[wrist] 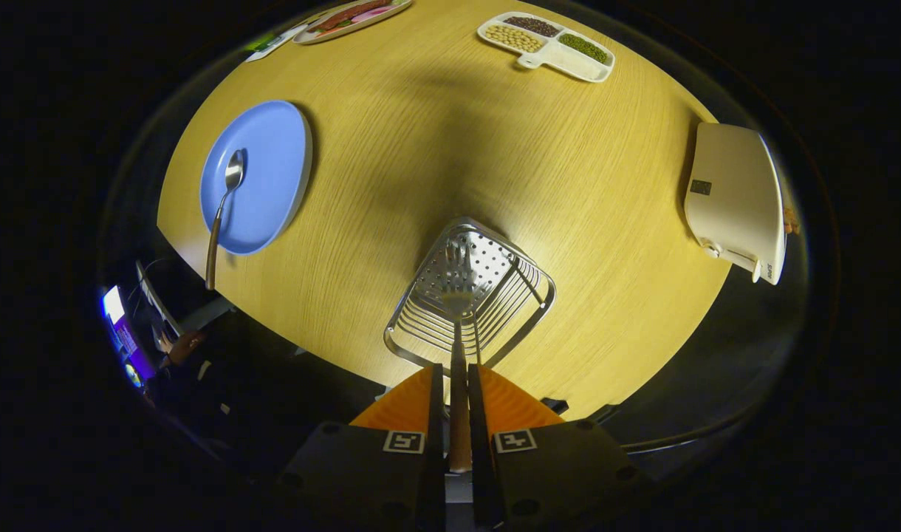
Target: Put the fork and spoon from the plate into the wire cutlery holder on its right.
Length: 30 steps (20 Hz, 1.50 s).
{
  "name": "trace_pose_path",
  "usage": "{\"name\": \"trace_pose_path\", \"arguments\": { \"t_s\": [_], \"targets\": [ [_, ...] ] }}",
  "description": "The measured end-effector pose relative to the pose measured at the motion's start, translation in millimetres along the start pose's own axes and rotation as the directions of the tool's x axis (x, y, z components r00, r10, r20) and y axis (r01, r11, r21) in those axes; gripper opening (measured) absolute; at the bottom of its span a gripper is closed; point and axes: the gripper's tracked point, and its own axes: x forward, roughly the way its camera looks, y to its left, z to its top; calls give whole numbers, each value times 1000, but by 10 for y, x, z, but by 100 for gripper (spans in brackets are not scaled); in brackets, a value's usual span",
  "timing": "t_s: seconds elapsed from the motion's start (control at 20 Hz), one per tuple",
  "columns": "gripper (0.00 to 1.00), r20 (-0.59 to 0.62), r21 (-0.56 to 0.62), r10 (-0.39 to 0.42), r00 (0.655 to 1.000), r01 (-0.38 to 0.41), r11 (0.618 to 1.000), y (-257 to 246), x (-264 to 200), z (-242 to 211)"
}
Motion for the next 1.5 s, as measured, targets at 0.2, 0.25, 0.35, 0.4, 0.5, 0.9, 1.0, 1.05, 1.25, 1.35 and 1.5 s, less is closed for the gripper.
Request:
{"name": "trace_pose_path", "arguments": {
  "t_s": [0.2,0.25,0.35,0.4,0.5,0.9,1.0,1.05,1.25,1.35,1.5],
  "targets": [
    [36,142,52,22,990,-29,998,12,-67,178],
    [46,186,66,19,982,-31,997,7,-103,231],
    [52,274,95,12,962,-39,995,20,-221,326],
    [53,314,104,17,949,-52,993,59,-293,361],
    [63,376,105,34,926,-79,991,183,-422,392],
    [65,523,12,212,825,-255,967,1353,-799,522],
    [65,535,-21,243,809,-275,961,1674,-766,595],
    [65,538,-34,263,801,-291,956,1837,-736,638],
    [64,522,-56,317,792,-340,939,2386,-505,814],
    [65,510,-40,338,791,-370,928,2608,-388,921],
    [64,480,6,360,800,-414,910,2861,-178,1118]
  ]
}}
